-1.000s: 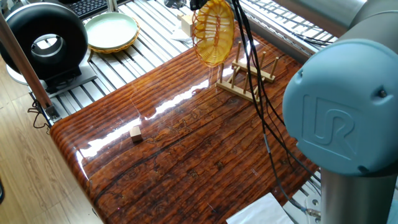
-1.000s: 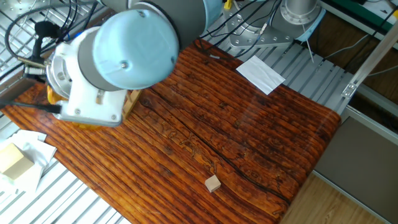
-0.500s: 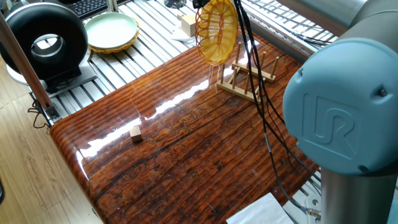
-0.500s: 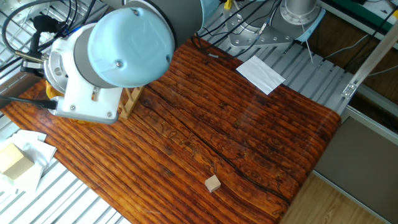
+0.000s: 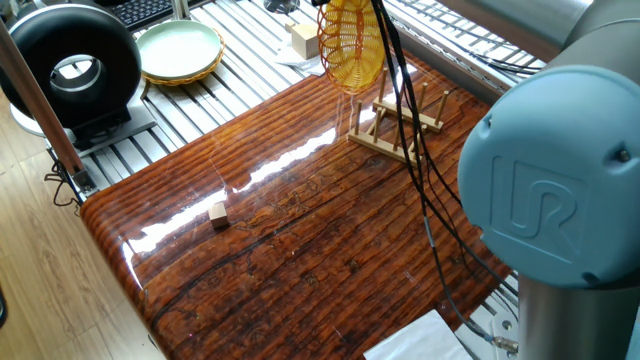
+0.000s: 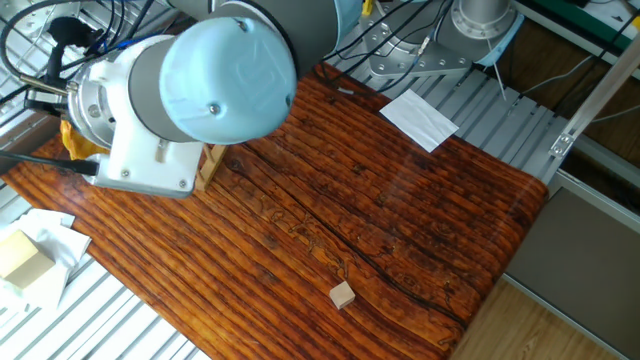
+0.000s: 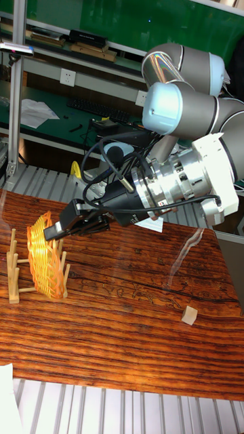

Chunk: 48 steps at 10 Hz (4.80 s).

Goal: Put the dish on the dish rack

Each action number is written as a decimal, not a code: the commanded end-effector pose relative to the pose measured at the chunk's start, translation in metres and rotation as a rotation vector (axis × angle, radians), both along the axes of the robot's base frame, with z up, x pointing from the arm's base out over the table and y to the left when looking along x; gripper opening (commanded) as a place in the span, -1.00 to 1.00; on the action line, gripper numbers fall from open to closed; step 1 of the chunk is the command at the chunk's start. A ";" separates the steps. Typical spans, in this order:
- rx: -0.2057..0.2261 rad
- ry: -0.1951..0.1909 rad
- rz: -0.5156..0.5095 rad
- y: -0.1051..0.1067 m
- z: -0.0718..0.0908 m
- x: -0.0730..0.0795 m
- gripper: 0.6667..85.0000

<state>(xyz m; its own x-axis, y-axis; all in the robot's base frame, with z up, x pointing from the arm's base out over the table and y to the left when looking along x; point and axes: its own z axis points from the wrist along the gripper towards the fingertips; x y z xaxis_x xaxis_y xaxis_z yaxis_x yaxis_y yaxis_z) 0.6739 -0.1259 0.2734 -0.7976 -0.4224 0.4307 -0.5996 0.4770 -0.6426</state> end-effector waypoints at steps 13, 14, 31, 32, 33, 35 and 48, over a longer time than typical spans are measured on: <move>0.191 -0.030 0.004 0.044 -0.015 -0.011 -0.99; 0.250 -0.019 -0.017 0.058 -0.026 -0.015 -0.99; 0.851 0.068 0.059 0.167 -0.140 -0.028 -0.99; 0.844 0.064 0.084 0.164 -0.142 -0.024 -0.98; 0.835 0.057 0.129 0.160 -0.145 -0.017 -0.99; 0.786 0.067 0.195 0.146 -0.148 -0.008 -0.90; 0.786 0.344 0.609 0.202 -0.171 -0.013 -0.61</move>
